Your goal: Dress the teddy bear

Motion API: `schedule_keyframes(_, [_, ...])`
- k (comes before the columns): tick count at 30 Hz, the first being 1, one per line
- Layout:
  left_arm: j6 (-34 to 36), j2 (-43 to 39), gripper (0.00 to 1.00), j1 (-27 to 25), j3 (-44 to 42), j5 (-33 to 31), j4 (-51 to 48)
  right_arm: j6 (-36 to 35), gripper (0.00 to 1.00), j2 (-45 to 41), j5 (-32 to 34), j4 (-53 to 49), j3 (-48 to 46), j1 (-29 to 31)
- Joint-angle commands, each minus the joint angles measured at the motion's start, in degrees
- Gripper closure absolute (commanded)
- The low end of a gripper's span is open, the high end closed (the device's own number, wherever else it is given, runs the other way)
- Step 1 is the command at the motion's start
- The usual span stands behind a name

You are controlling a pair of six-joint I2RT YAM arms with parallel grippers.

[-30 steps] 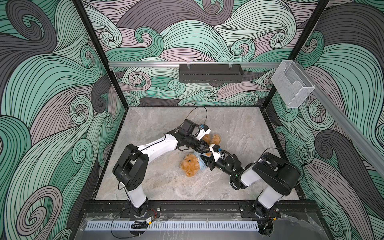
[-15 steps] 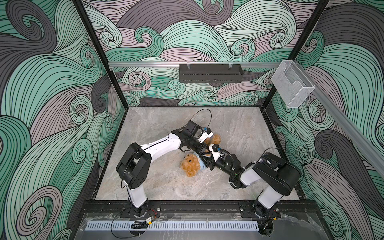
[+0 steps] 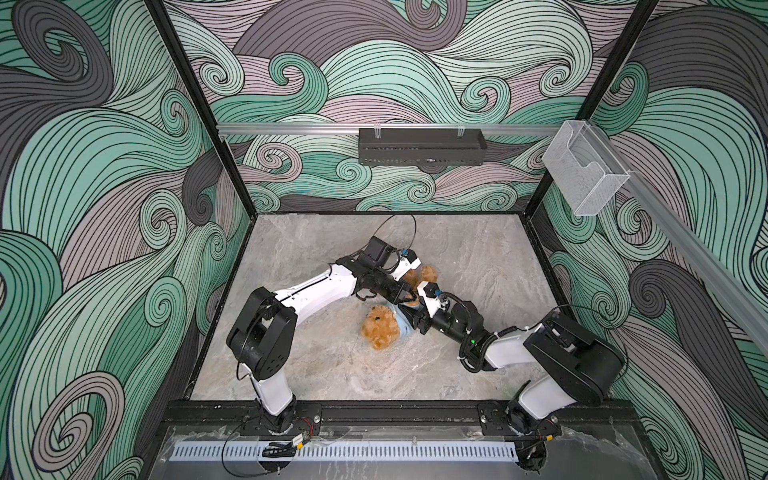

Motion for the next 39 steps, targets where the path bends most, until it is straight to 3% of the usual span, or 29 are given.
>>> schedule_keyframes(1, [-1.49, -2.79, 1.0, 0.9, 0.46, 3.39, -0.26, -0.54, 0.49, 2.03, -0.31, -2.05, 0.78, -0.54])
schedule_keyframes(5, [-8.59, -6.89, 1.0, 3.28, -2.83, 6.15, 6.94, 0.21, 0.58, 7.51, 3.17, 0.88, -2.2, -0.55])
schedule_keyframes(8, [-12.52, -11.06, 1.0, 4.55, -5.72, 3.9, 12.27, 1.35, 0.59, 11.26, 4.15, 2.18, -3.72, -0.33])
schedule_keyframes(12, [-10.03, -12.56, 1.0, 5.23, -4.86, -1.95, 7.39, 2.39, 0.57, 13.86, 6.23, 2.25, -4.2, 0.99])
schedule_keyframes(15, [-10.1, -12.73, 1.0, 6.4, -5.78, -2.63, 7.52, 2.73, 0.57, 13.55, 6.43, 0.6, -3.98, 1.43])
schedule_keyframes(18, [-9.52, -12.76, 1.0, 6.79, -6.36, -2.23, 8.55, 2.35, 0.46, 11.69, 6.77, 0.28, -4.1, 1.57])
schedule_keyframes(21, [-7.09, -11.07, 1.0, 6.78, -6.35, -0.18, 8.22, 1.15, 0.32, 5.88, 6.94, -2.77, -3.45, 1.41])
schedule_keyframes(24, [-3.33, -9.67, 1.0, 6.85, -6.01, -0.7, 6.39, 0.23, 0.27, -3.73, 5.44, -15.79, -0.15, 0.81])
schedule_keyframes(30, [10.15, -6.77, 1.0, 7.29, 1.56, -4.31, -3.16, -0.85, 0.22, -19.73, 2.68, -32.8, 3.39, -4.35])
schedule_keyframes(36, [9.97, -7.18, 1.0, 3.82, -2.02, 0.05, 4.29, 3.63, 0.21, -28.37, 3.86, -46.21, 7.83, -13.71])
schedule_keyframes(37, [9.78, -7.34, 0.96, 2.67, -3.54, -0.41, 5.19, 4.6, 0.21, -28.87, 4.26, -47.45, 8.38, -14.74])
schedule_keyframes(39, [7.53, -7.36, 0.78, 0.14, -7.27, -2.09, 8.63, 6.41, 0.22, -28.88, 4.83, -50.34, 9.64, -16.36])
